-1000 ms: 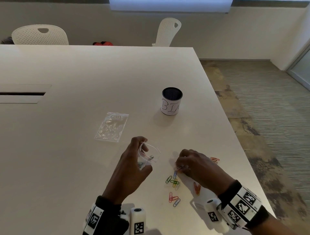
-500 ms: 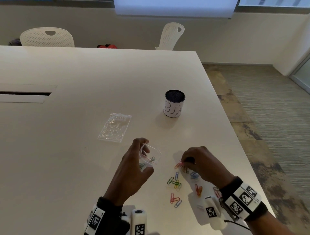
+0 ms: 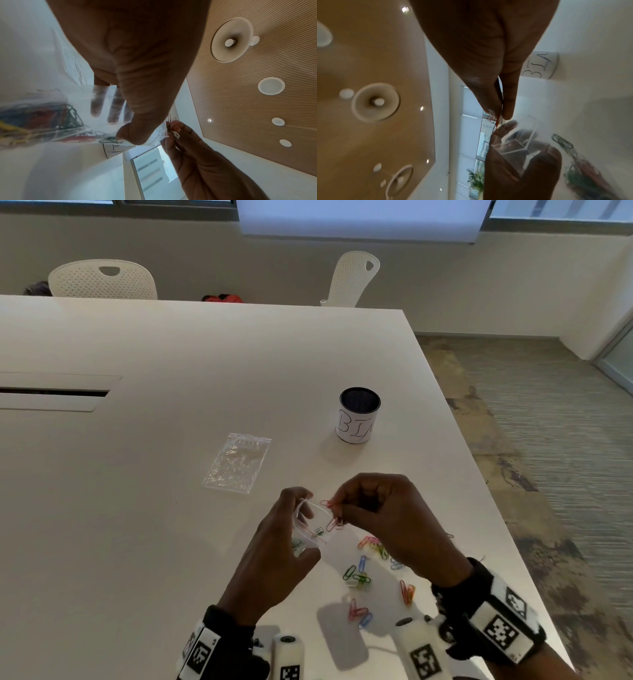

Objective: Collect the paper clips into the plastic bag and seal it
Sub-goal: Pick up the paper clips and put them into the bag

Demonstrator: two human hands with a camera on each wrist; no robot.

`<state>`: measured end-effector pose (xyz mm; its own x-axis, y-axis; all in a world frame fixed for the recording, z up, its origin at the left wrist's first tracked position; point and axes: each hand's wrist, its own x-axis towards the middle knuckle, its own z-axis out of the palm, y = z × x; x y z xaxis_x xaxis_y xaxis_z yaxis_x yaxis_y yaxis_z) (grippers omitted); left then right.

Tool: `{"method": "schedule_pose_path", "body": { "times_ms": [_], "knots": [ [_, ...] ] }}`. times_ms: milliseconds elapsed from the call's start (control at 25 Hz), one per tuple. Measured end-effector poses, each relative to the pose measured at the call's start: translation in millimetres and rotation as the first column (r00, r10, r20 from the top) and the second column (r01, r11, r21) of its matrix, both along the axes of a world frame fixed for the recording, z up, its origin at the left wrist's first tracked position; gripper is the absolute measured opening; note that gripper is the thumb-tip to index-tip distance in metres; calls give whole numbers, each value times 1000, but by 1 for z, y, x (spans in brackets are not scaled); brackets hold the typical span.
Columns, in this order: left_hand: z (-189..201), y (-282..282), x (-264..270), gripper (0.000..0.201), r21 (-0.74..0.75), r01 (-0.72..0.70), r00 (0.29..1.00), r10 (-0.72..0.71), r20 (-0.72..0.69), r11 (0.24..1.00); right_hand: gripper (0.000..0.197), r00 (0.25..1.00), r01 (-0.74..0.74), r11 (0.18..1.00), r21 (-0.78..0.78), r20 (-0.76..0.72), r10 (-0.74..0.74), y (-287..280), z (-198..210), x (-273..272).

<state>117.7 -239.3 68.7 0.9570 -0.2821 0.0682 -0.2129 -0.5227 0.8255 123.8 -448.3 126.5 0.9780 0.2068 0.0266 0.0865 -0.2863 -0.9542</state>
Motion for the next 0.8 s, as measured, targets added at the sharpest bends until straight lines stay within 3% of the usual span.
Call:
{"method": "schedule_pose_path", "body": {
  "times_ms": [160, 560, 720, 800],
  "knots": [
    [4, 0, -1, 72, 2, -5, 1000, 5, -16, 1000, 11, 973, -14, 981, -191, 222, 57, 21, -2, 4],
    [-1, 3, -1, 70, -12, -11, 1000, 11, 15, 1000, 13, 953, -6, 944, -330, 284, 105, 7, 2, 5],
    [0, 4, 0, 69, -17, -12, 1000, 12, 27, 1000, 14, 967, -124, 903, -411, 153, 203, -18, -7, -6],
    [0, 5, 0, 70, -6, -15, 1000, 15, 25, 1000, 34, 954, -256, 810, -527, -2, 300, -29, -19, -15]
  ]
}}
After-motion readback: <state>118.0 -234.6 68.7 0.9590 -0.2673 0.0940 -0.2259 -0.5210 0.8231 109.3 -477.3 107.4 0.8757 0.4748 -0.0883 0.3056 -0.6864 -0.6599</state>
